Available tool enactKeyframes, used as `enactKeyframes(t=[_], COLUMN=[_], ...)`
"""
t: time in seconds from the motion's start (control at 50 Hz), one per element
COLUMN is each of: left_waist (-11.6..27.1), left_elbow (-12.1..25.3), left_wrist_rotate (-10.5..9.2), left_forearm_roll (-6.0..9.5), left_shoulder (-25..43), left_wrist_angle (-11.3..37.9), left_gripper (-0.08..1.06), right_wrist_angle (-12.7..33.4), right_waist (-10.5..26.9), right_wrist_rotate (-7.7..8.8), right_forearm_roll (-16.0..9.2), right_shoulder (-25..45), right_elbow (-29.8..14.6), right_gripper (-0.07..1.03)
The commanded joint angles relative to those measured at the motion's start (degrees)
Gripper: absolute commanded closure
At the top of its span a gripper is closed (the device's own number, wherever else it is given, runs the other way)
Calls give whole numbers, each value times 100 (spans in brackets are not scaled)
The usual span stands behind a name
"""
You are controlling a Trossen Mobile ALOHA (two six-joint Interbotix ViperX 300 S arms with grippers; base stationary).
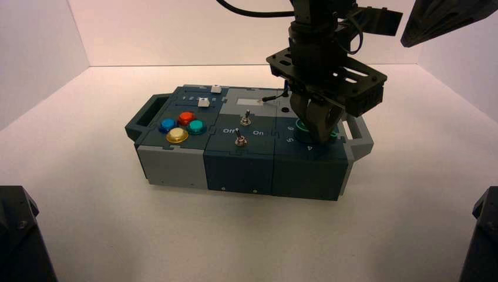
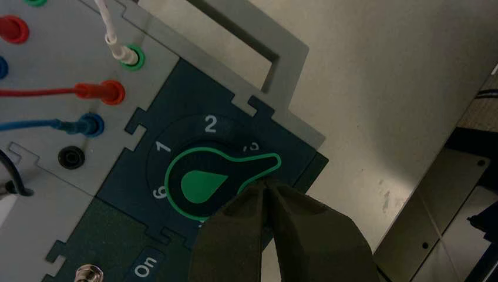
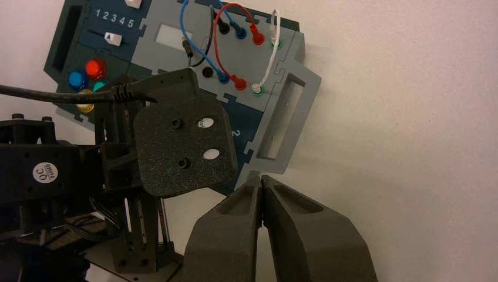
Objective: Turn the knob to position 3.
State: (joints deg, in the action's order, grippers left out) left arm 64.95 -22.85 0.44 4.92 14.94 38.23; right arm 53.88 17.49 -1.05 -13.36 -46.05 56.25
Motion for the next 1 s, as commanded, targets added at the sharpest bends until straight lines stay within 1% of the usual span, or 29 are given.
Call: enactKeyframes(t=[0.02,0.72,0.94,1.0], left_waist=[26,26,26,26], left_elbow=[158,264,185,70], left_wrist_rotate=[0,0,0,-9], left_forearm_roll=[0,9,53,79], left_shoulder=[-70,35,-35,-185], left_wrist_angle=[-9,70,88,88], left_gripper=[101,101,101,101], right_wrist_angle=[-44,-44,-44,-44], right_waist=[9,9,9,9], right_wrist_rotate=[9,18,18,18], right_forearm_roll=[-9,0,0,-9], right_shoulder=[0,0,0,-9], right_elbow=[-202,-202,-202,-202], right_gripper=[99,99,99,99])
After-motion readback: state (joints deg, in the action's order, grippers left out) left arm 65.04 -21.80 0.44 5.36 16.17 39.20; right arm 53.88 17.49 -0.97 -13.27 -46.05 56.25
